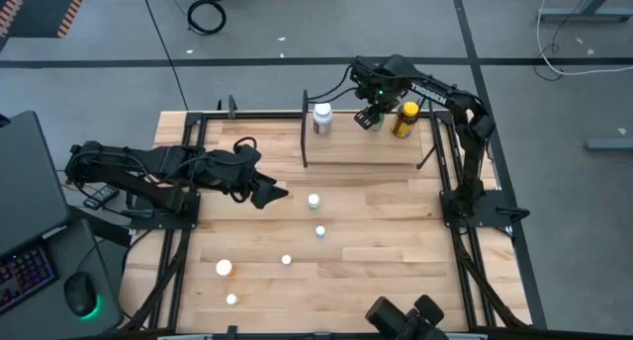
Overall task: Pick and place medicine bottles onto shelf by color
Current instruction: Put the green pill bottle on the shelf
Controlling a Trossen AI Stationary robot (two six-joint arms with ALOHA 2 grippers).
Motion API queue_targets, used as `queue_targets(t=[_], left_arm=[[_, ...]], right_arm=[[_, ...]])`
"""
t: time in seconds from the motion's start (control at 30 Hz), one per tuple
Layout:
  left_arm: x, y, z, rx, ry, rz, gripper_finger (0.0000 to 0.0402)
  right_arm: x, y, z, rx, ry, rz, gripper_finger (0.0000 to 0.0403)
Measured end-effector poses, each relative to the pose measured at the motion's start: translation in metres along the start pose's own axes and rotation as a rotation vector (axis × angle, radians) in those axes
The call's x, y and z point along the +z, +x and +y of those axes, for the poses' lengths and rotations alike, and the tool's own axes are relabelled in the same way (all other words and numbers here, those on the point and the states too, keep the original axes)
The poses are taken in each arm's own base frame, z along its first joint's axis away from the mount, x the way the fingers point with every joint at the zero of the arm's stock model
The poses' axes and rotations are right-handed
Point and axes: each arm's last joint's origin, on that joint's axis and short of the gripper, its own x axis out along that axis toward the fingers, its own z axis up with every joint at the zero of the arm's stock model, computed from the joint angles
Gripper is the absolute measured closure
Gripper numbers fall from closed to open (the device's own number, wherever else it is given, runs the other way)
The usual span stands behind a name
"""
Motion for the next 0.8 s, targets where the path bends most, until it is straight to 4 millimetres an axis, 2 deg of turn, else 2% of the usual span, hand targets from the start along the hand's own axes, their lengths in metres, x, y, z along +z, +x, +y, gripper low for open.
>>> queue_targets(t=[0.4, 0.8], left_arm=[[0.002, 0.0, -0.002, -0.016, -0.008, -0.036, 0.0047], [0.003, 0.0, -0.003, -0.022, -0.061, -0.039, 0.0047]], right_arm=[[0.01, 0.011, -0.004, 0.053, 0.009, -0.02, 0.0189], [0.008, 0.023, -0.004, 0.044, 0.011, -0.01, 0.0189]])
